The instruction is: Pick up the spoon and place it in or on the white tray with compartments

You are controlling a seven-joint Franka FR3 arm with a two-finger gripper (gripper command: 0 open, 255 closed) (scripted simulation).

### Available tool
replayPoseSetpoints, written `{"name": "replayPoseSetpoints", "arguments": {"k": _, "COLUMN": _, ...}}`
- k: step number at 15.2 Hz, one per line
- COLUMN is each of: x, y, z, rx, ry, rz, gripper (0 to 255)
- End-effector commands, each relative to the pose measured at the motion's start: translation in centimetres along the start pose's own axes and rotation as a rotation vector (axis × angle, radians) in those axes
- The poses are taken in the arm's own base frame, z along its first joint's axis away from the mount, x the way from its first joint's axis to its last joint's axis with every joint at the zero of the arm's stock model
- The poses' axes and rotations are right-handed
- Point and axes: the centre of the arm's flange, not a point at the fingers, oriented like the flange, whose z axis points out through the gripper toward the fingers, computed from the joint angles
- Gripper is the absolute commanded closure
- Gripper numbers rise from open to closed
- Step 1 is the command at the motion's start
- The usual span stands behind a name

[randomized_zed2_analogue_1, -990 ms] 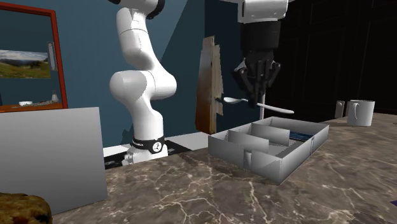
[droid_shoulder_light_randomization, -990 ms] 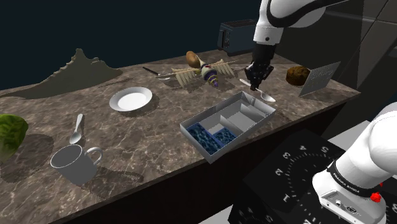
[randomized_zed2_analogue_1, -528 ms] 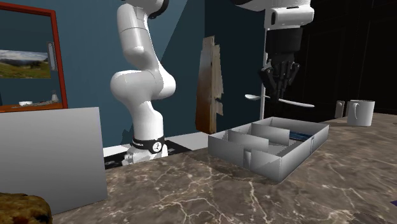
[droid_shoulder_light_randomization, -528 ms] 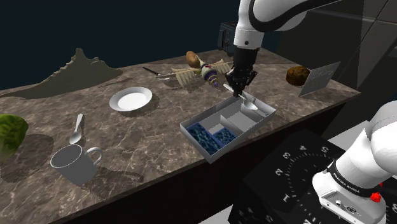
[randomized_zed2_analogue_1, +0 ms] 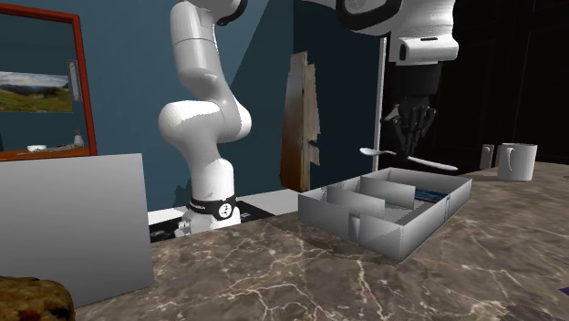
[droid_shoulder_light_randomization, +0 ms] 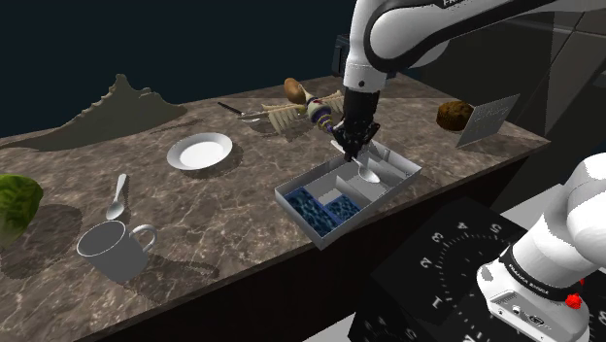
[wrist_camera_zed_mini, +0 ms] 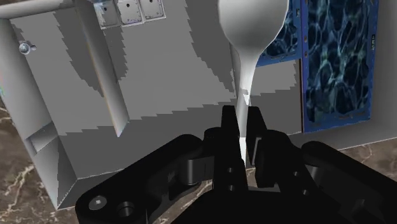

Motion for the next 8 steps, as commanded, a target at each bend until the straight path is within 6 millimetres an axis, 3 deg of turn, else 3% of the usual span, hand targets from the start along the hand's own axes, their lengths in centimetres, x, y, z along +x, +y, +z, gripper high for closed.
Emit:
{"name": "replayPoseSetpoints", "arguments": {"k": 1, "x": 0.1, "y": 0.2, "z": 1.0, "rx": 0.0, "ry": 0.0, "rz": 0.0, "gripper": 255}}
{"name": "replayPoseSetpoints", "arguments": {"k": 8, "x": 0.7, "y": 0.8, "z": 4.8, "rx": 0.0, "ry": 0.0, "rz": 0.0, "gripper": 255}}
